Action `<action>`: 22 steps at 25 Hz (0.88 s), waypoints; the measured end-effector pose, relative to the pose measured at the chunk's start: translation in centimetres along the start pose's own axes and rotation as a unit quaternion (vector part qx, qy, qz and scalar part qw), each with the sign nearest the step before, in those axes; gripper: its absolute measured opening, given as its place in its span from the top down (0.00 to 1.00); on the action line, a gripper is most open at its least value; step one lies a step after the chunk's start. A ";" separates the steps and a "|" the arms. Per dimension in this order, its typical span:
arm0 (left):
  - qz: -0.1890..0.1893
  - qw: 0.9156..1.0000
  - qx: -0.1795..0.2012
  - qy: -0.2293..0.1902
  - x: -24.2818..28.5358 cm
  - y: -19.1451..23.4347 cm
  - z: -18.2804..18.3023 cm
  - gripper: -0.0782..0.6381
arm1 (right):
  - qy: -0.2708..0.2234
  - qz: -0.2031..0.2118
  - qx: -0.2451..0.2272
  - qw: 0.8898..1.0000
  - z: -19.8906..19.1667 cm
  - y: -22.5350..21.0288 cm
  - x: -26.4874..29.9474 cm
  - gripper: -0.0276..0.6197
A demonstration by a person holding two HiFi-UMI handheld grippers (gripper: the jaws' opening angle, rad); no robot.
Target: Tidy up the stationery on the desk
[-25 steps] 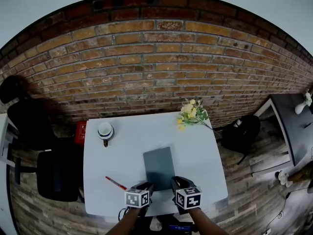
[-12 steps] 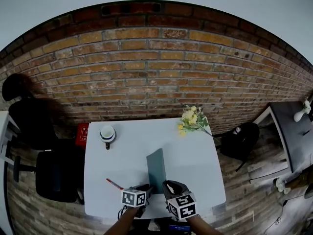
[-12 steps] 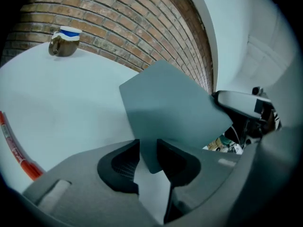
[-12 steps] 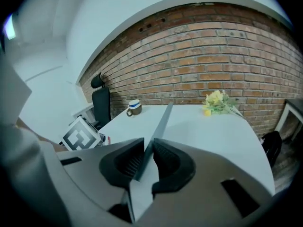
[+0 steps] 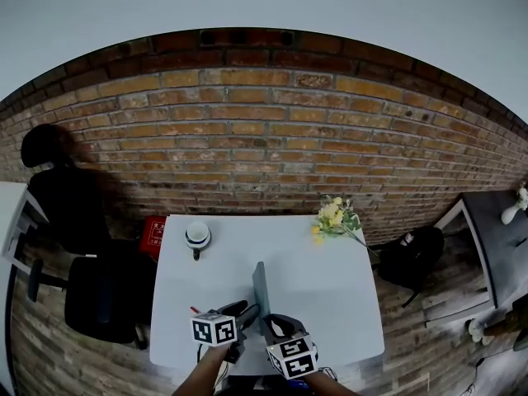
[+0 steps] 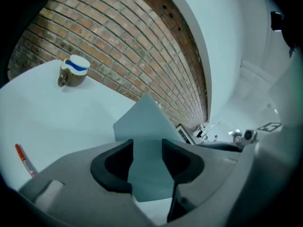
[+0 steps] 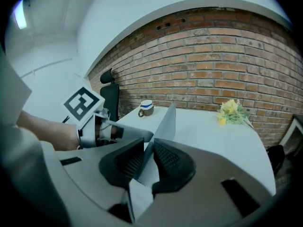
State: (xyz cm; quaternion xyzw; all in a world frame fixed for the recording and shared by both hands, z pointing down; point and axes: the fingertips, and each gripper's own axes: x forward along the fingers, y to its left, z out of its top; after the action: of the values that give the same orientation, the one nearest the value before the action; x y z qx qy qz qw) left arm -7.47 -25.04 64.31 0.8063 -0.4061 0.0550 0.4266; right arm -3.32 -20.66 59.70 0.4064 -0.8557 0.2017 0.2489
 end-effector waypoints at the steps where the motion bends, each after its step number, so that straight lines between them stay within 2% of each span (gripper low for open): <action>1: -0.003 1.000 0.004 -0.005 -0.2 -0.3 0.9 0.64 | 0.001 0.000 0.000 1.000 0.0 0.3 0.2 0.84; 5: -0.002 0.999 0.027 0.021 -0.2 -1.4 2.7 0.63 | -0.001 -0.007 0.000 1.000 0.2 0.8 0.5 0.84; 10: -0.012 0.999 0.023 0.025 -0.4 -2.5 4.0 0.58 | -0.002 -0.004 -0.004 1.000 0.2 1.1 0.7 0.84; 15: -0.003 0.996 0.048 0.077 1.4 -3.3 3.4 0.55 | -0.005 -0.003 -0.008 1.000 0.4 1.5 0.8 0.84; 18: 0.015 0.993 0.056 0.107 2.5 -3.1 2.8 0.55 | -0.005 -0.001 -0.012 1.000 0.4 1.7 0.9 0.84; 22: 0.049 0.988 0.067 0.126 2.7 -2.3 2.4 0.56 | -0.006 0.004 -0.014 1.000 0.3 1.9 1.0 0.84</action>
State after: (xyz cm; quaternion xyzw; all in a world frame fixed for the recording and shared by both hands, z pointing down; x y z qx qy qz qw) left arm -4.71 -27.73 62.48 0.7988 -0.3833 0.2044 0.4162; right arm -5.46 -20.26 59.78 0.4004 -0.8616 0.1886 0.2483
